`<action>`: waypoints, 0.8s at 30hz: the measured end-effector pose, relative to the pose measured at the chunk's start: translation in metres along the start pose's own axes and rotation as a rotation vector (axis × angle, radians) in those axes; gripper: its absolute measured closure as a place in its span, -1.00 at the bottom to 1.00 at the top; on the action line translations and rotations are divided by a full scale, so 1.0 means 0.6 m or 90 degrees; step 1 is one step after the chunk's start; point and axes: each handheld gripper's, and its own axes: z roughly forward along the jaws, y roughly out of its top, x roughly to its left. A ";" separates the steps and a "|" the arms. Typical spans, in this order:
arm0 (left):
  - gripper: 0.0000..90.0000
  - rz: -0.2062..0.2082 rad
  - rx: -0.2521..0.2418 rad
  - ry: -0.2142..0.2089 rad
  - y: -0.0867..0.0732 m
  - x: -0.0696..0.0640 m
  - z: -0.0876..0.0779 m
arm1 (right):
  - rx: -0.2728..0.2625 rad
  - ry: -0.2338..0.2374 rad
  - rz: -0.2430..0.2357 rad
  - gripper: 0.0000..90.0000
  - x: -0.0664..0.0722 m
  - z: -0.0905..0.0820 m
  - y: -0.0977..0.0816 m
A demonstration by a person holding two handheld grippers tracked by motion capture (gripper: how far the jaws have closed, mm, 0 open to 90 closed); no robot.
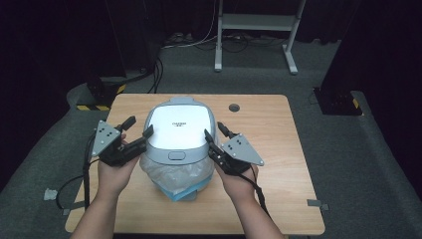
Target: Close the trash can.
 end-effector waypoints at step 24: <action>-0.29 -0.037 0.202 0.062 -0.221 0.104 -0.011 | 0.190 -0.076 0.069 0.03 -0.079 -0.020 -0.194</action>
